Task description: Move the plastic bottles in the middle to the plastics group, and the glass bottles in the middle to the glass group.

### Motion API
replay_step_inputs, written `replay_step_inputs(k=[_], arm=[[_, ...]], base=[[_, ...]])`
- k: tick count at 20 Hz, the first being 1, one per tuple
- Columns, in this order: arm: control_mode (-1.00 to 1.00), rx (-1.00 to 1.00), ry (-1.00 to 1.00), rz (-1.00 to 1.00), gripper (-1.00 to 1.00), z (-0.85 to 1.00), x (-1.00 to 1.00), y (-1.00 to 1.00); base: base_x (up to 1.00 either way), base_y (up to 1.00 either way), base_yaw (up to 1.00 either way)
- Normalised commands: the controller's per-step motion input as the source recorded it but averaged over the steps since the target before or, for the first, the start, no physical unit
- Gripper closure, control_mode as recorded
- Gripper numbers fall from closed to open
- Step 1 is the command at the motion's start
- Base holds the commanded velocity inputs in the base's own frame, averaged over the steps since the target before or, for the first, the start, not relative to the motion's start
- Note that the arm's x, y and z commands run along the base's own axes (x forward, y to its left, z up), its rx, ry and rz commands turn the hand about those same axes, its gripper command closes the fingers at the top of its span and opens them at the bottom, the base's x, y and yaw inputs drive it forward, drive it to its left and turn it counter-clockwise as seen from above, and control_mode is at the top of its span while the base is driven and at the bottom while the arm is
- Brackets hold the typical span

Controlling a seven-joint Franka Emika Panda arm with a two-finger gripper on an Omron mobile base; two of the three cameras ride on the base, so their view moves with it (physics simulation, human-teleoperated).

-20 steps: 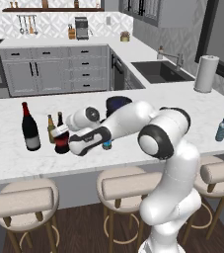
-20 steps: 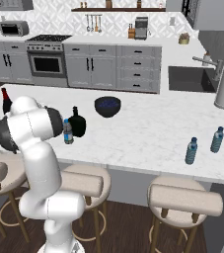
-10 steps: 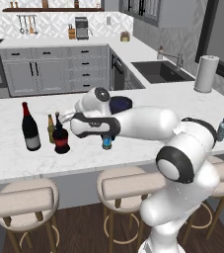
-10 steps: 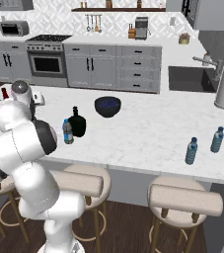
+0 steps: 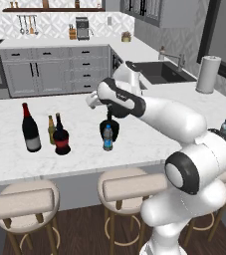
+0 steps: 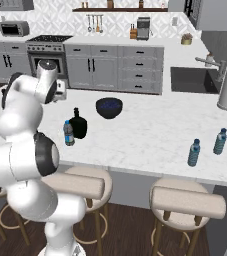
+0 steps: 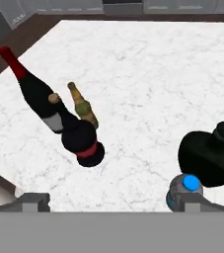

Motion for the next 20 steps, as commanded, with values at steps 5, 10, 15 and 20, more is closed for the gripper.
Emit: replay_step_inputs(k=[5, 10, 15, 20], arm=[[-1.00, -0.27, 0.13, -0.01, -1.00, -0.04, -0.30, -0.26], [-1.00, -0.25, 0.00, -0.08, -1.00, -0.34, -0.68, -0.12], [-1.00, 0.00, 0.09, -0.04, -1.00, -0.52, -0.02, -0.53], [-1.00, 0.00, 0.05, -0.10, -1.00, -0.19, 0.49, -0.23]], base=[[0.00, 0.00, 0.00], [0.00, 0.00, 0.00], [0.00, 0.00, 0.00], [0.00, 0.00, 0.00]])
